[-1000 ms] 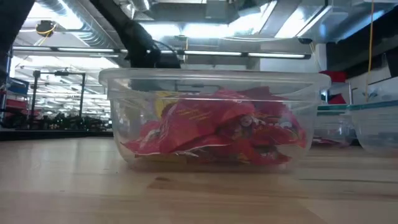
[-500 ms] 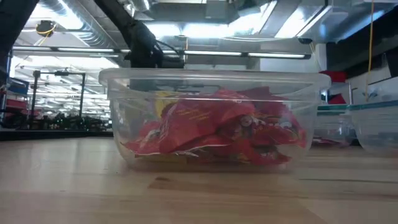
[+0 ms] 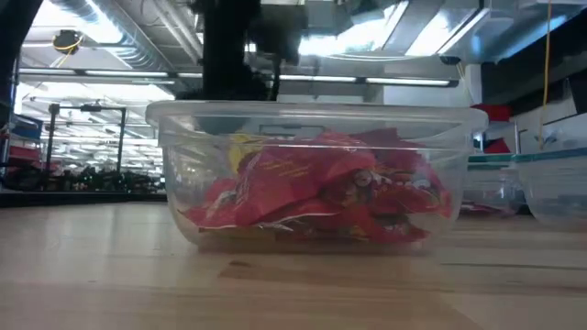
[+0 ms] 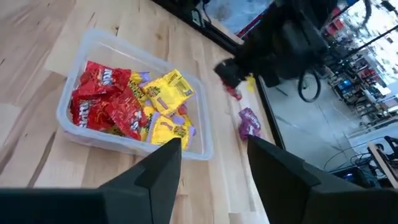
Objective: Sort candy
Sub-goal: Put the red candy into the rectangular transparent food container, then put the violet candy into the rectangular transparent food container
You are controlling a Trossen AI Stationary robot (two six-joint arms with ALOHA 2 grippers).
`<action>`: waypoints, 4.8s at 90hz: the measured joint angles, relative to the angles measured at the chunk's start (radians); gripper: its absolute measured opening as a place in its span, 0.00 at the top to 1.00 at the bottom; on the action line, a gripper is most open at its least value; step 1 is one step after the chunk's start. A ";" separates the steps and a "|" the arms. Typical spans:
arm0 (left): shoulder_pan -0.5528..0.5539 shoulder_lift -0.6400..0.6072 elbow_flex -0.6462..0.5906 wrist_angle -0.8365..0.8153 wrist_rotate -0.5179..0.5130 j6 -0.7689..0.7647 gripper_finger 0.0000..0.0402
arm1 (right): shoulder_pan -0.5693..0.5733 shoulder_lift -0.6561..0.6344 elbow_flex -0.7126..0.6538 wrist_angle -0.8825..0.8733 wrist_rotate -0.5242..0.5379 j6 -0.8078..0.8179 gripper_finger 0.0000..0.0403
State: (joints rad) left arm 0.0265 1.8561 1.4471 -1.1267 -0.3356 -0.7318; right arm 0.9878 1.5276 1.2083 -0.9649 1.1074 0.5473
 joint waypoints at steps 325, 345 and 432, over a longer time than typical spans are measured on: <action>0.308 0.124 -0.177 0.701 0.023 0.340 0.82 | 0.000 0.000 0.000 -0.033 0.030 -0.032 0.57; 0.257 0.118 -0.138 0.635 0.012 0.344 0.98 | 0.000 0.000 0.000 -0.033 0.020 -0.030 0.57; -0.432 0.050 0.158 0.401 -0.047 -0.395 0.97 | 0.000 0.000 0.000 -0.016 0.008 0.006 0.57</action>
State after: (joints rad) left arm -0.4058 1.9057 1.6055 -0.7256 -0.3824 -1.1267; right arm 0.9878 1.5276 1.2082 -0.9806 1.1152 0.5529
